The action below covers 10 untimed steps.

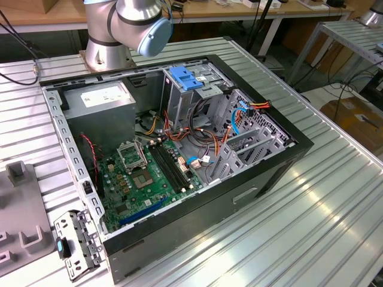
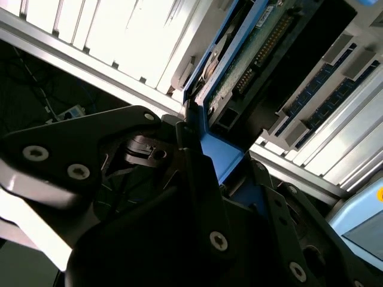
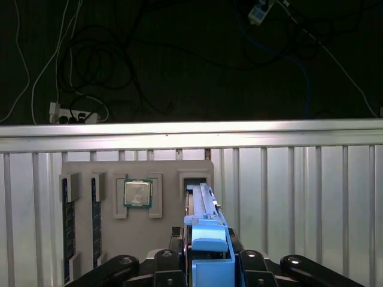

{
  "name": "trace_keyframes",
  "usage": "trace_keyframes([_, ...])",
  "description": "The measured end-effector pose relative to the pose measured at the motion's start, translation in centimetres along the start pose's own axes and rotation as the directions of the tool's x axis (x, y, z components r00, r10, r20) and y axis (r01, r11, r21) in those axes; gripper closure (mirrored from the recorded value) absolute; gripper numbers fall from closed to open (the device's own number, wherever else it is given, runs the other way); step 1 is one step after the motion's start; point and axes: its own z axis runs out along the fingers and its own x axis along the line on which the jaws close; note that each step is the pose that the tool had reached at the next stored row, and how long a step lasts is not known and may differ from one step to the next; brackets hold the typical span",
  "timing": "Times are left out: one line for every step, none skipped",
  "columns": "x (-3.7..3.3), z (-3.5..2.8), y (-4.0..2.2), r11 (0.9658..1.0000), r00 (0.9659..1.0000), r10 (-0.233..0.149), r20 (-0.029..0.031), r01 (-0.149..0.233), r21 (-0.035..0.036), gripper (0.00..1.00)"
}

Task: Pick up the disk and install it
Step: 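Pick up the disk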

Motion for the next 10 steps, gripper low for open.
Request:
trace_keyframes([0.0, -0.05, 0.0, 1.0, 1.0, 0.0, 0.0, 0.0, 0.0001, 0.63])
trace_keyframes([0.0, -0.11, 0.0, 1.0, 1.0, 0.0, 0.0, 0.0, 0.0001, 0.63])
trace_keyframes([0.0, -0.17, 0.0, 1.0, 1.0, 0.0, 0.0, 0.0, 0.0, 0.63])
trace_keyframes([0.0, -0.24, 0.0, 1.0, 1.0, 0.0, 0.0, 0.0, 0.0001, 0.63])
trace_keyframes([0.0, -0.32, 0.0, 1.0, 1.0, 0.0, 0.0, 0.0, 0.0, 0.63])
trace_keyframes([0.0, -0.49, -0.01, 1.0, 1.0, 0.0, 0.0, 0.0, 0.0, 0.63])
trace_keyframes([0.0, -0.62, -0.01, 1.0, 1.0, 0.0, 0.0001, 0.0, 0.0001, 0.63])
trace_keyframes([0.0, -0.67, -0.01, 1.0, 1.0, 0.0, 0.0001, 0.0, 0.0002, 0.63])
trace_keyframes([0.0, -0.72, -0.01, 1.0, 1.0, 0.0, 0.0001, 0.0, 0.0002, 0.63])
trace_keyframes([-0.01, -0.78, -0.01, 1.0, 1.0, 0.0, 0.0, 0.0, 0.0, 0.63])
